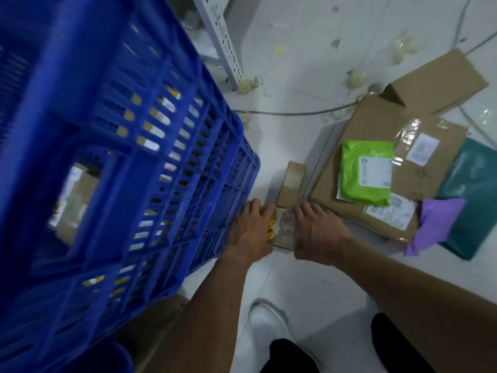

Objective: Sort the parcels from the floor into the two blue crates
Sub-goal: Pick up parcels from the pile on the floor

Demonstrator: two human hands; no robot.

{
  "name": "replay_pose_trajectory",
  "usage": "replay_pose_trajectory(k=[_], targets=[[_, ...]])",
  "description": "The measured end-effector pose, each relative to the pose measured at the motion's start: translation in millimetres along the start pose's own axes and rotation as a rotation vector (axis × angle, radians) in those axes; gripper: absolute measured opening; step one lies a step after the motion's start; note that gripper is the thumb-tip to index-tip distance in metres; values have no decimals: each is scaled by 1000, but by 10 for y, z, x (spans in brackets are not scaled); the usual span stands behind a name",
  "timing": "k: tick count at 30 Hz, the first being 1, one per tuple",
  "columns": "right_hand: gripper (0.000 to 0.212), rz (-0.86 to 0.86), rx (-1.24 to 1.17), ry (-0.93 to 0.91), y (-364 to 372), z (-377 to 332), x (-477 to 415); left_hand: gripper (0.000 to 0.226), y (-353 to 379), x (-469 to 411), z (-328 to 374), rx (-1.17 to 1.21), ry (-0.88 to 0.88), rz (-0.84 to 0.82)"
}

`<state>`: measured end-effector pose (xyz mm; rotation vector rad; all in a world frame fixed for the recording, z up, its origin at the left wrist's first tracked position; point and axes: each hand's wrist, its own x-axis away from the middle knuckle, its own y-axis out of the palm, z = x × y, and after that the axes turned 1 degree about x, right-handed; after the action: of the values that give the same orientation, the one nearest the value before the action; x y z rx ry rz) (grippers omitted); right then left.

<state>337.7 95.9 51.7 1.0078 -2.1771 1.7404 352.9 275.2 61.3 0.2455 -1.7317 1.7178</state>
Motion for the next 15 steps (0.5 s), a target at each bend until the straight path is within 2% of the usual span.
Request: replay_pose_trajectory(k=[5, 9, 12, 15], targets=[[91, -84, 103, -81, -997, -22, 592, 87, -836, 602, 347, 126, -58, -32], [86, -122, 162, -149, -1682, -225, 1178, 86, -1428, 1327, 573, 150, -110, -6], [84, -92, 200, -183, -2333, -360, 1480, 88, -2016, 1679, 713, 201, -153, 51], [92, -80, 243, -245, -2995, -524, 1929, 90, -2608, 2190, 883, 281, -228, 57]])
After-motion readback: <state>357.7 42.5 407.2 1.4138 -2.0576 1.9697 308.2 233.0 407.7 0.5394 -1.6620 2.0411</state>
